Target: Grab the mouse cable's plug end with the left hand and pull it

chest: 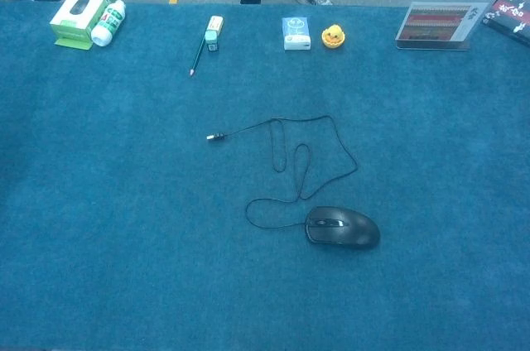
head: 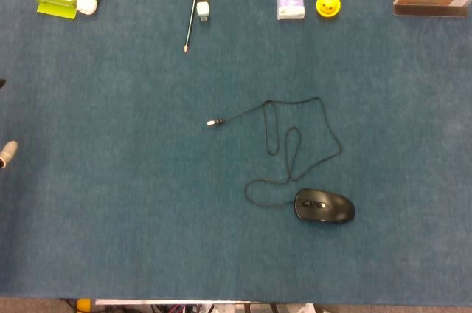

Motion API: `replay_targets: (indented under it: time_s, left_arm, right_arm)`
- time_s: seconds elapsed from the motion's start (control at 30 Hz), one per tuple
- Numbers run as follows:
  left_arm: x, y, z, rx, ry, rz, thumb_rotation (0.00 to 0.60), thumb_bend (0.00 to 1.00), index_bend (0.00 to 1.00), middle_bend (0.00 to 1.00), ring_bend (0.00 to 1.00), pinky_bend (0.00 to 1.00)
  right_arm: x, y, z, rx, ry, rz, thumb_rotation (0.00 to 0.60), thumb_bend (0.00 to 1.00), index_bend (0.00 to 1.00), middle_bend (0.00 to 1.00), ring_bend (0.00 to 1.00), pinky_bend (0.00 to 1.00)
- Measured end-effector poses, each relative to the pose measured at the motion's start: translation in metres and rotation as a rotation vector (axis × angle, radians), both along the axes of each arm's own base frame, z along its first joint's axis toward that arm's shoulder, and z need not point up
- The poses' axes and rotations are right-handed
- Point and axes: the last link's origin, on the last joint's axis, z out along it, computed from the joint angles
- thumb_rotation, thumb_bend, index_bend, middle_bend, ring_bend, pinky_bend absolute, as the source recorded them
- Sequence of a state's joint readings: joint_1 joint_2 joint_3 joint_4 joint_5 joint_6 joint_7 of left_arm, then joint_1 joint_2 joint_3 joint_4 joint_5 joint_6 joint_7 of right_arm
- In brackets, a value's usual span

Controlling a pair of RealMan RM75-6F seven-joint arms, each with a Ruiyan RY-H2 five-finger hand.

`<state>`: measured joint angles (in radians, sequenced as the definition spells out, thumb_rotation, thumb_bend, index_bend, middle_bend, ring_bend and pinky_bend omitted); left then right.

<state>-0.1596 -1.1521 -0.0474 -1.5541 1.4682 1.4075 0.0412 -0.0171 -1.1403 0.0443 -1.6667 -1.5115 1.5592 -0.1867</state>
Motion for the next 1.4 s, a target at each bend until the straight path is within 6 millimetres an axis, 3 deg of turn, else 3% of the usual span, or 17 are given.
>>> replay_targets:
  time_s: [0.53,0.83,1.23,1.4]
  left_arm:
    - [0.0,-0.003,-0.003,0.0,-0.007,-0.007,0.6,0.21,0.16,0.08,0.0,0.13]
    - [0.008,-0.001,-0.012,-0.025,-0.019,-0.042,0.6,0.21,0.19,0.0,0.0,0.13]
    - [0.022,0.007,-0.04,-0.139,-0.193,-0.046,0.6,0.21,0.25,0.0,0.0,0.12]
    - [0.026,0.013,-0.053,-0.182,-0.228,-0.02,0.6,0.21,0.26,0.0,0.0,0.07]
  right_arm:
    - [-0.001,-0.004,-0.001,0.012,-0.009,0.001,0.6,0.0,0.11,0.06,0.07,0.29]
    - [0.002,-0.01,0.001,0.022,0.009,0.022,0.6,0.0,0.11,0.06,0.07,0.29]
    - [0.028,-0.024,0.015,0.041,0.087,0.084,0.6,0.0,0.13,0.06,0.07,0.29]
    - [0.04,-0.03,0.023,0.035,0.119,0.104,0.6,0.0,0.16,0.06,0.07,0.29]
